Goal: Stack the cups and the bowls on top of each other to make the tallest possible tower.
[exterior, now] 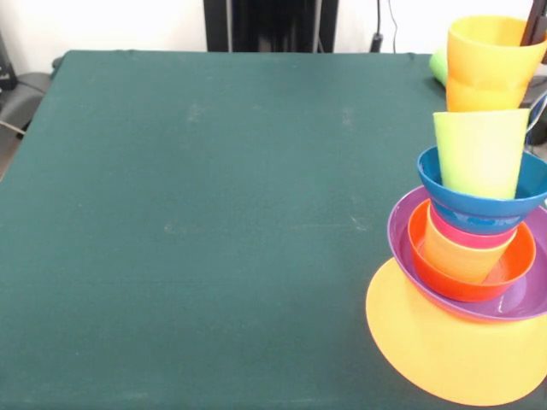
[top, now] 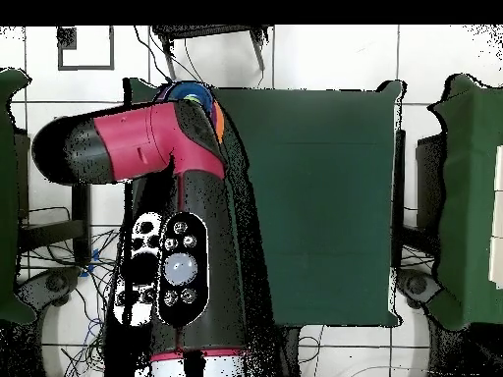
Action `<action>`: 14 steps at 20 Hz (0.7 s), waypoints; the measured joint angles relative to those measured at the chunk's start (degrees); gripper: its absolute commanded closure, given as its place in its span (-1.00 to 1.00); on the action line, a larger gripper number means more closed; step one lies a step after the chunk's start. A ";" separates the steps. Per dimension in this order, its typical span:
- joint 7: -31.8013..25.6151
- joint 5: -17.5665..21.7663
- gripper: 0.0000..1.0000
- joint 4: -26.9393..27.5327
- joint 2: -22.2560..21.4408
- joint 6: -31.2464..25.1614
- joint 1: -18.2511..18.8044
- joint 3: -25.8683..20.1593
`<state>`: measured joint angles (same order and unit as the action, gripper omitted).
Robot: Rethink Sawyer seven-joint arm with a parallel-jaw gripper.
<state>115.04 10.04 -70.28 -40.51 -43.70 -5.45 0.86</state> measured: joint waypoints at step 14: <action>0.21 -2.94 1.00 0.15 1.08 1.49 -0.45 1.46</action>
